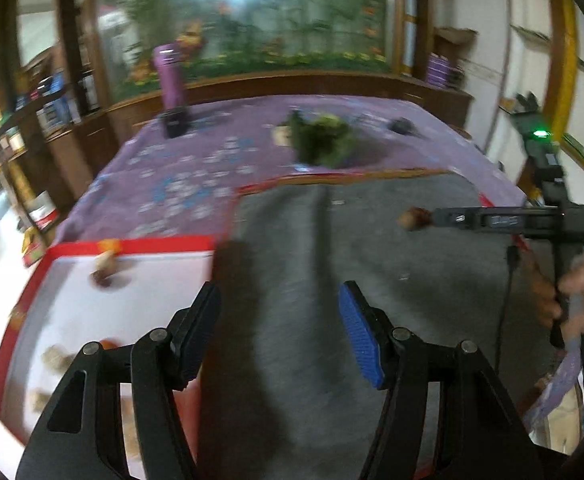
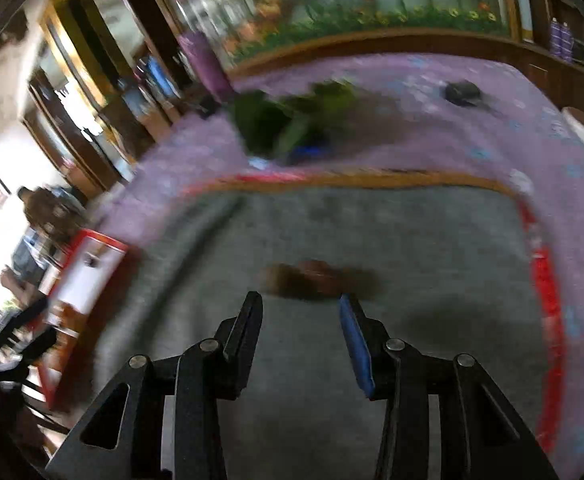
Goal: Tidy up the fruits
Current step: 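Carry the yam slice and date into the tray and open both grippers, then grasp the last brown ball with the left gripper while the right gripper grasps a red date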
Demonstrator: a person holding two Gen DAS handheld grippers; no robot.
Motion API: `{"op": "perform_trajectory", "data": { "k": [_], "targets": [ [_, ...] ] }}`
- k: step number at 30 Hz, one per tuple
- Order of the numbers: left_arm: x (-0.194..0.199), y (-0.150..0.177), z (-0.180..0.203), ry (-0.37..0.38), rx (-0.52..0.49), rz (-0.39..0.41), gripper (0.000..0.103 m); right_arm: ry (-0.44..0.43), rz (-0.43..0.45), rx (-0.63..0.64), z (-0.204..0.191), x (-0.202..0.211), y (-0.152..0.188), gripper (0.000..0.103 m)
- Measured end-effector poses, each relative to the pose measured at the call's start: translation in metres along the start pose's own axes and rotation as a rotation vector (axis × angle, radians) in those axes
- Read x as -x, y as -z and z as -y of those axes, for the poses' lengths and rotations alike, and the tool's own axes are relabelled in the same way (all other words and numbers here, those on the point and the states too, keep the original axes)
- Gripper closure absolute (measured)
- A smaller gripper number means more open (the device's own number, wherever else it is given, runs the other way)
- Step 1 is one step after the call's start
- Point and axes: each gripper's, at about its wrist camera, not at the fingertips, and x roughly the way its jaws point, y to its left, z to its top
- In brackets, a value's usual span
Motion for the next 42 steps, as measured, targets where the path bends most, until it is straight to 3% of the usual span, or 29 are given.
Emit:
{"op": "perform_trajectory", "data": {
  "k": [5, 11, 14, 15, 19, 28, 34, 40, 42],
  "targets": [
    [-0.022, -0.016, 0.034, 0.042, -0.079, -0.055, 0.043, 0.023, -0.036, 0.056, 0.007, -0.022, -0.002, 0.061],
    [-0.028, -0.024, 0.045, 0.063, -0.08, -0.086, 0.043, 0.089, -0.026, 0.124, -0.009, -0.042, -0.013, 0.063],
    [-0.033, -0.029, 0.05, 0.055, -0.097, -0.096, 0.043, 0.159, -0.02, 0.196, -0.023, -0.048, -0.014, 0.083],
    [-0.036, -0.031, 0.053, 0.052, -0.105, -0.1, 0.043, 0.168, -0.014, 0.202, -0.023, -0.049, -0.013, 0.083],
    [-0.05, -0.04, 0.067, 0.055, -0.141, -0.122, 0.043, 0.108, 0.025, 0.083, 0.0, -0.04, -0.016, 0.083],
    [-0.092, -0.056, 0.106, 0.055, -0.215, -0.155, 0.043, -0.176, 0.16, -0.346, 0.093, 0.002, -0.028, 0.083],
    [-0.122, -0.062, 0.124, 0.051, -0.196, -0.194, 0.045, -0.205, 0.187, -0.415, 0.108, 0.009, -0.031, 0.082],
    [-0.139, -0.063, 0.132, 0.055, -0.183, -0.216, 0.059, -0.221, 0.188, -0.414, 0.106, 0.013, -0.031, 0.082],
    [-0.142, -0.064, 0.131, 0.075, -0.161, -0.227, 0.078, -0.218, 0.19, -0.409, 0.106, 0.014, -0.03, 0.082]
  ]
}}
